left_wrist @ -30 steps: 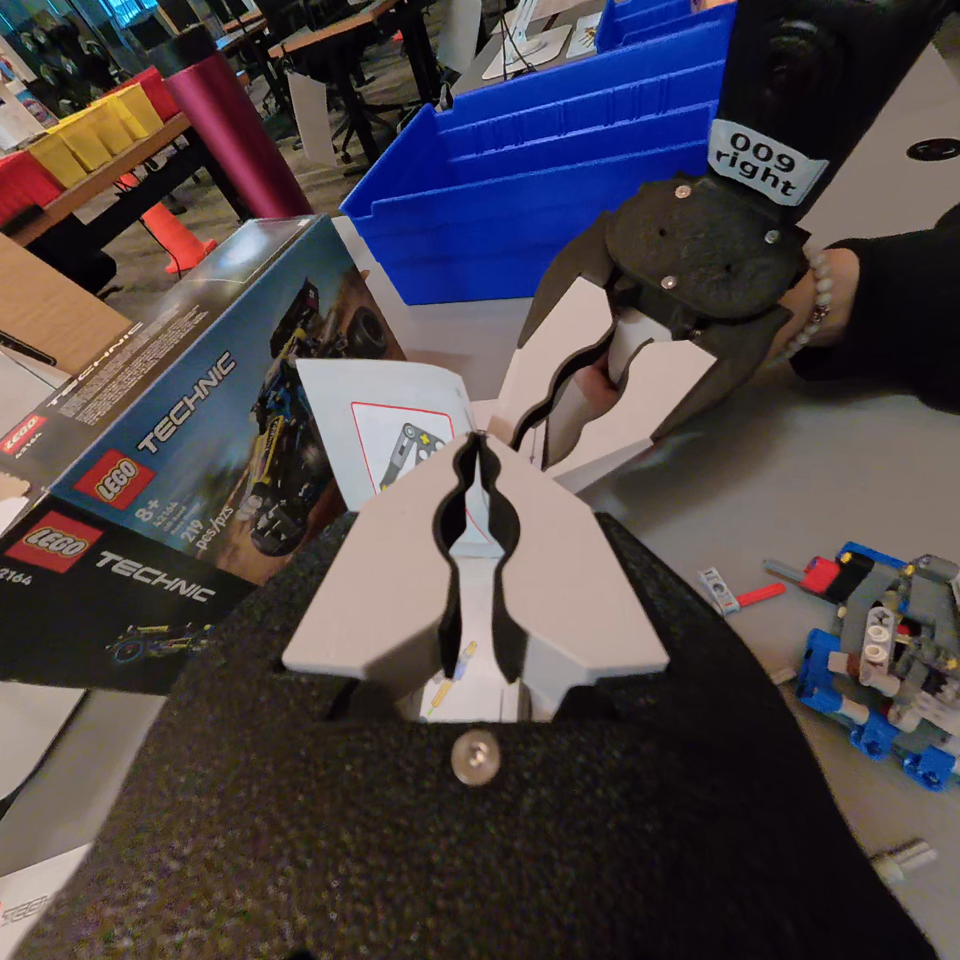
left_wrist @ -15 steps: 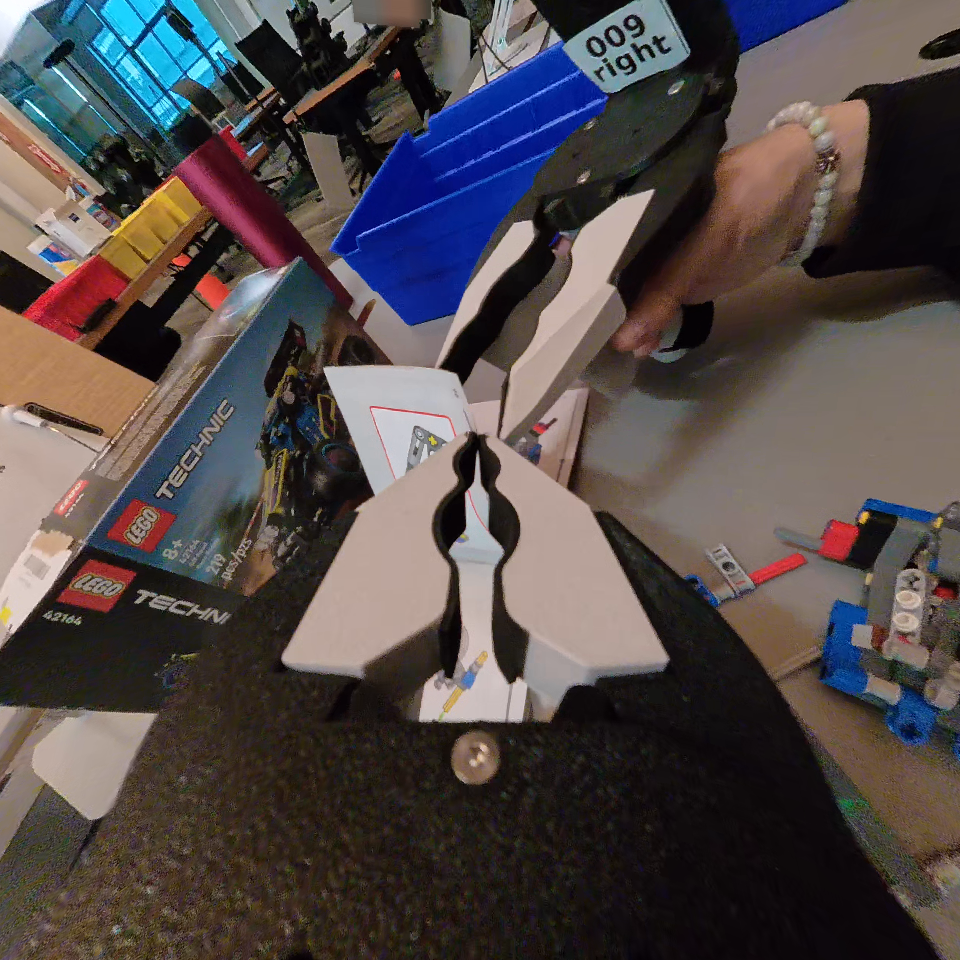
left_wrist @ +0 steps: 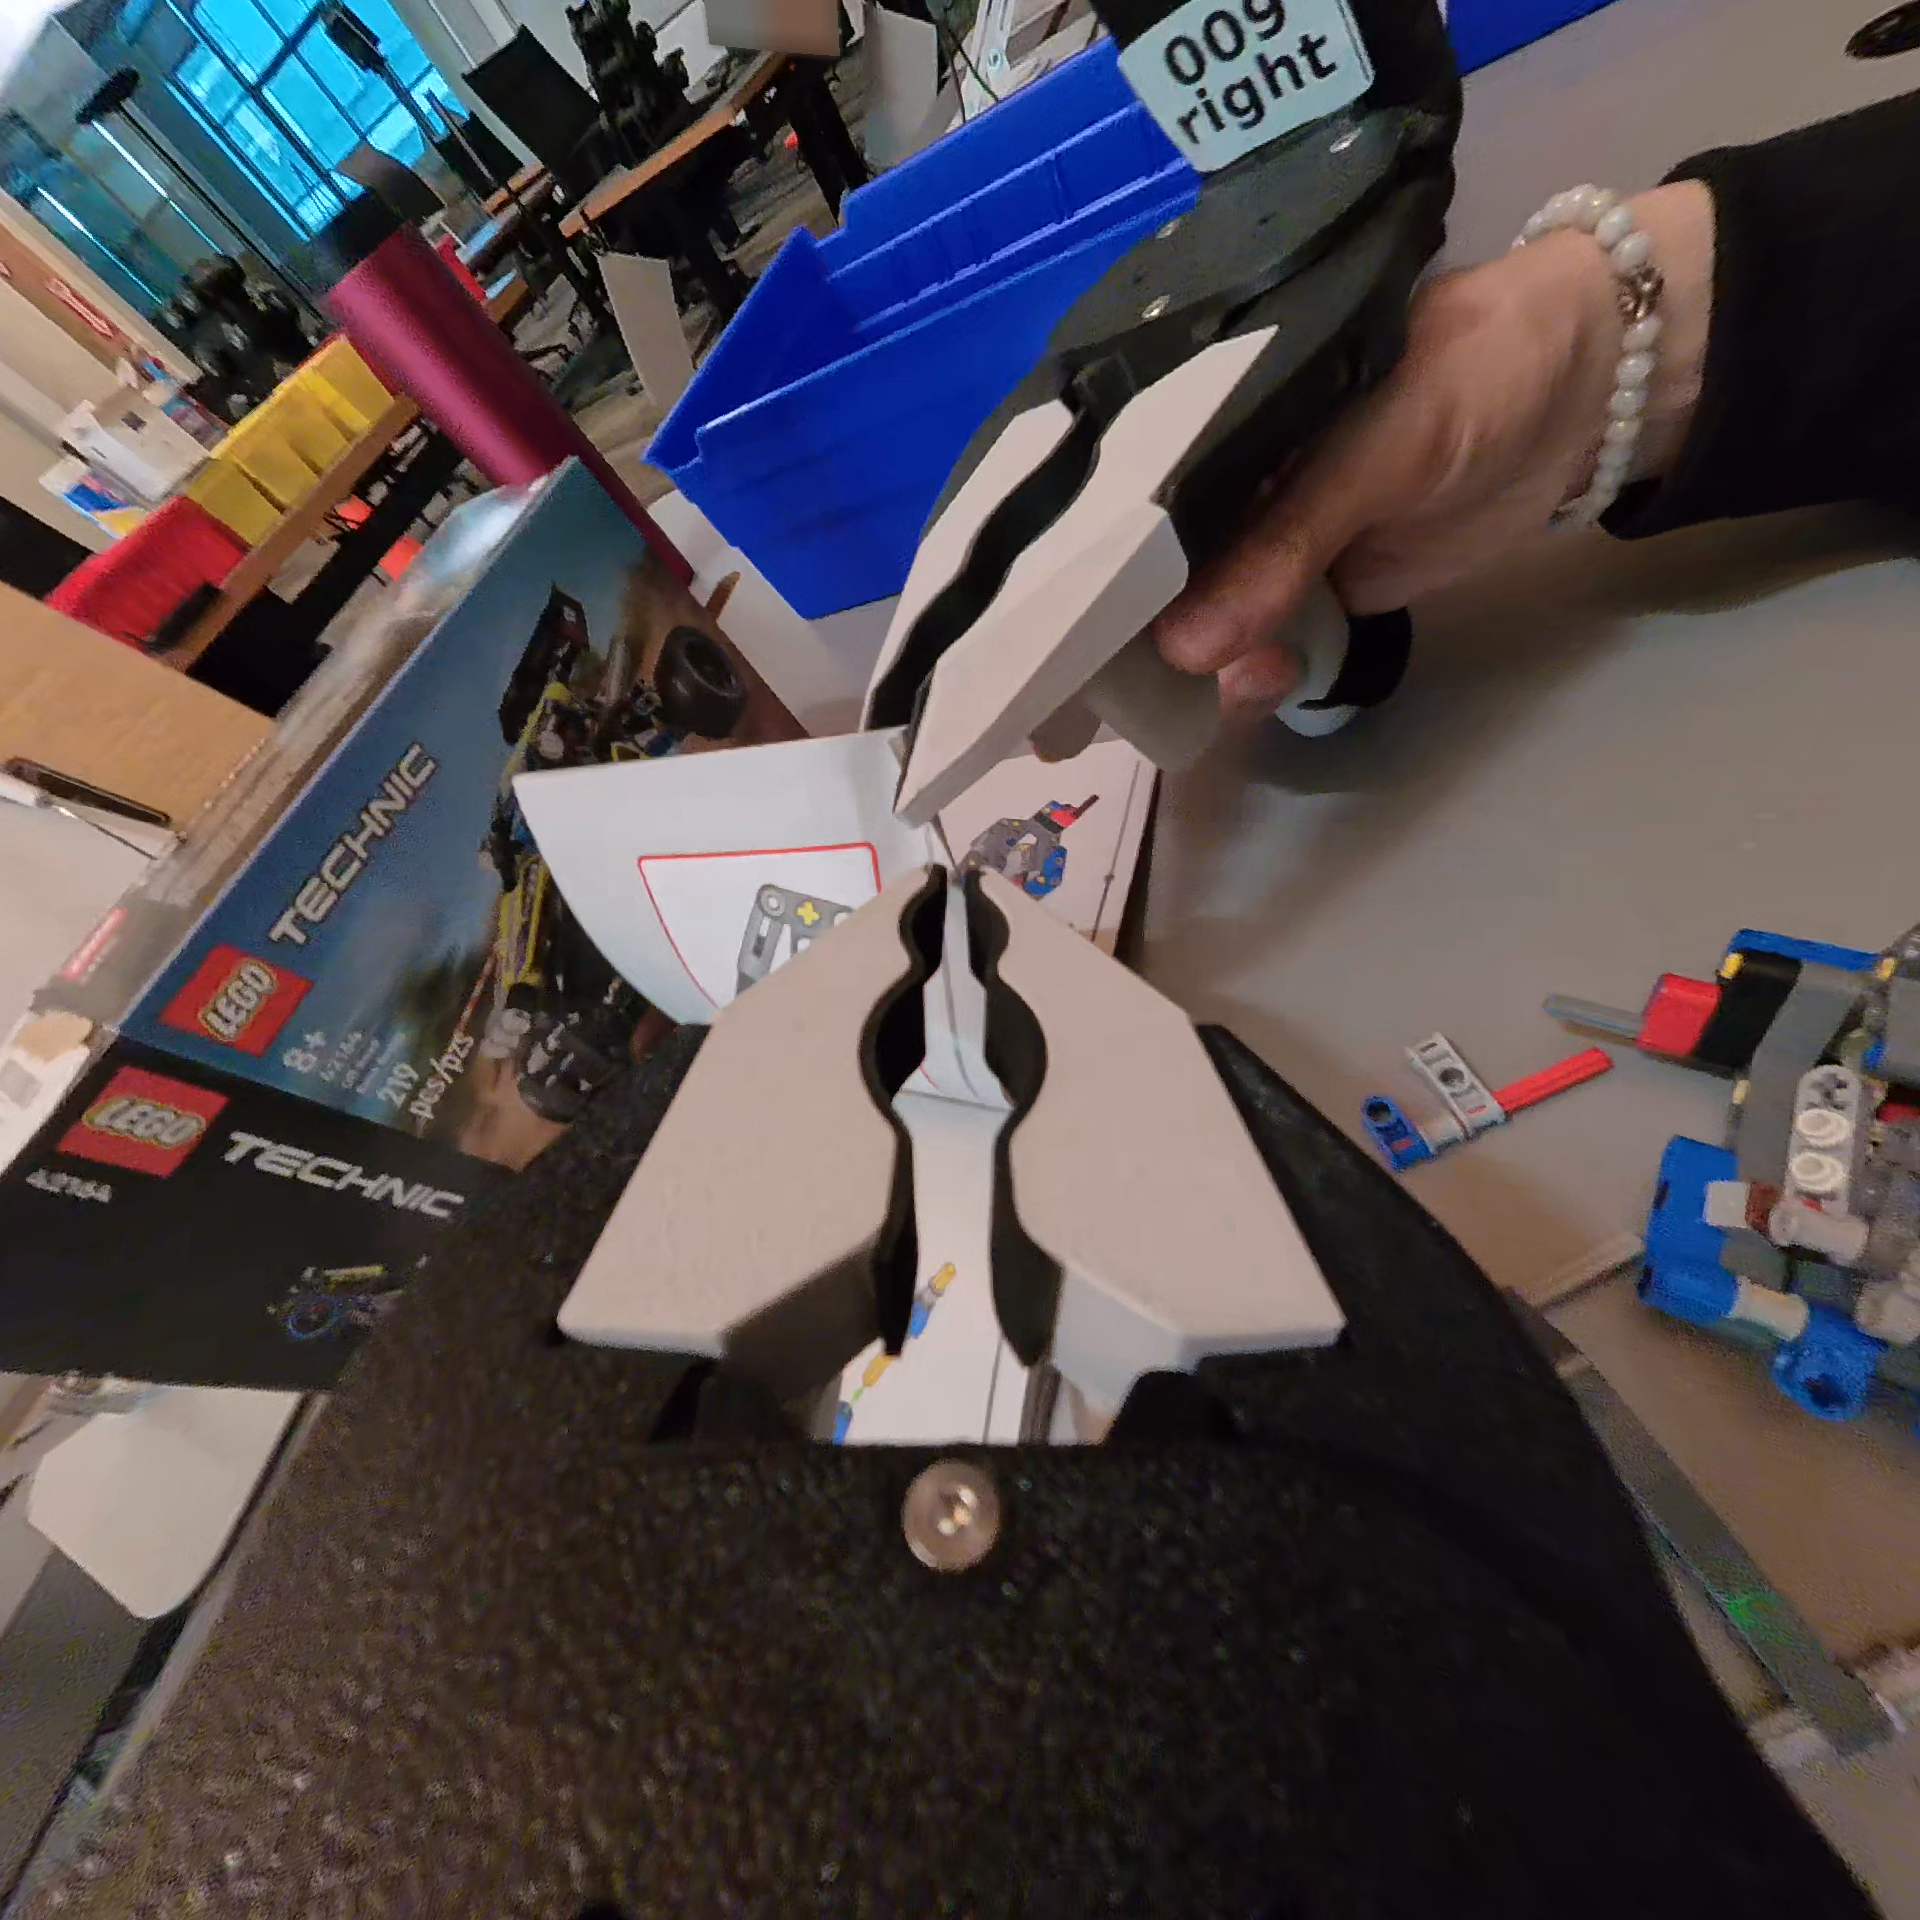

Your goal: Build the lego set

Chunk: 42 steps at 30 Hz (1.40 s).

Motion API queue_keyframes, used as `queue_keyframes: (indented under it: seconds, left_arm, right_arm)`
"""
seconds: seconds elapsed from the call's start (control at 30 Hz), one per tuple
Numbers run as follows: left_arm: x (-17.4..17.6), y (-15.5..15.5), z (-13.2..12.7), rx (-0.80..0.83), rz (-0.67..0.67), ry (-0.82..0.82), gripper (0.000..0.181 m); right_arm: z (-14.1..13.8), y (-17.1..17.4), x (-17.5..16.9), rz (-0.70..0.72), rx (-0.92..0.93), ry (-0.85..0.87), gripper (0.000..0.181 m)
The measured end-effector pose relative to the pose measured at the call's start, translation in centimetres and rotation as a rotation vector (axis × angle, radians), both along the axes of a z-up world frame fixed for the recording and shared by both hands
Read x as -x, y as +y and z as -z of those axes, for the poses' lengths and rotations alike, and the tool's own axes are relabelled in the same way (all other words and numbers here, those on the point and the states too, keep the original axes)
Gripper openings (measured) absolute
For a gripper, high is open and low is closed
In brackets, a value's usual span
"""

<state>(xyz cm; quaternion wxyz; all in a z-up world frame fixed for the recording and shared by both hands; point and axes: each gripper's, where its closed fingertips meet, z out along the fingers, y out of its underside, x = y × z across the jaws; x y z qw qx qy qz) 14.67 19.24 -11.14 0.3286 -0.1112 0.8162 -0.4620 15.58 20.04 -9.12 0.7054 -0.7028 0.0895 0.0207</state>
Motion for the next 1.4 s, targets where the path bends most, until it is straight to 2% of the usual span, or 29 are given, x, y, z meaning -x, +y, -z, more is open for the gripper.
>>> queue_keyframes:
  seconds: [0.07,0.17,0.3,0.33,0.37,0.43,0.5,0.57,0.63,0.67,0.77,0.87,0.97,1.07,1.17,1.4]
  left_arm:
    - [0.2,0.4,-0.1,0.020,0.004,0.030,0.009]
    - [0.4,1.5,-0.6,0.079,-0.016,0.091,0.022]
    - [0.2,3.6,-2.3,0.262,-0.080,0.170,0.025]
    - [-0.1,4.3,-2.5,0.308,-0.112,0.196,0.025]
    - [-0.4,5.2,-2.2,0.333,-0.147,0.230,0.024]
    - [-0.9,6.5,-0.9,0.348,-0.207,0.292,0.024]
    - [-0.7,6.6,0.4,0.355,-0.201,0.357,0.023]
    - [-0.4,6.5,1.6,0.320,-0.193,0.391,0.022]
    - [-0.3,6.5,2.4,0.271,-0.191,0.383,0.025]
    - [-0.3,6.8,3.0,0.233,-0.207,0.393,0.028]
    - [-0.3,8.4,4.8,0.092,-0.273,0.406,0.025]
    - [-0.1,9.3,6.4,-0.030,-0.305,0.401,0.022]
    - [0.0,9.4,7.5,-0.098,-0.311,0.385,0.015]
    - [0.5,9.4,9.1,-0.178,-0.297,0.396,0.000]
    - [0.8,9.1,9.1,-0.210,-0.284,0.351,0.000]
    - [4.6,8.2,9.1,-0.167,-0.182,0.446,0.000]
  right_arm:
    - [-0.1,0.3,0.0,0.021,0.009,-0.060,0.005]
    - [-0.2,0.8,0.4,0.037,0.026,-0.157,0.010]
    - [0.1,2.0,1.4,0.035,0.075,-0.302,0.012]
    - [0.3,2.4,1.4,0.046,0.093,-0.331,0.008]
    - [0.5,2.6,1.1,0.077,0.115,-0.342,0.000]
    - [1.7,3.0,-0.1,0.131,0.192,-0.314,0.000]
    - [2.9,3.2,-0.2,0.117,0.252,-0.317,0.000]
    - [3.9,2.9,-0.9,0.155,0.322,-0.378,0.001]
    - [5.3,2.6,-1.0,0.138,0.412,-0.378,0.026]
    - [6.3,2.3,-1.0,0.125,0.472,-0.369,0.030]
    - [8.3,-0.6,-2.9,0.196,0.695,-0.461,0.026]
    - [8.9,-3.6,-6.0,0.341,0.825,-0.503,0.009]
    - [10.8,-4.6,-6.5,0.299,0.879,-0.485,0.000]
    - [10.9,-4.5,-5.5,0.222,0.850,-0.476,0.000]
    - [10.9,-4.6,-4.5,0.181,0.837,-0.469,0.000]
    - [10.9,-6.2,0.3,0.000,0.837,-0.367,0.000]
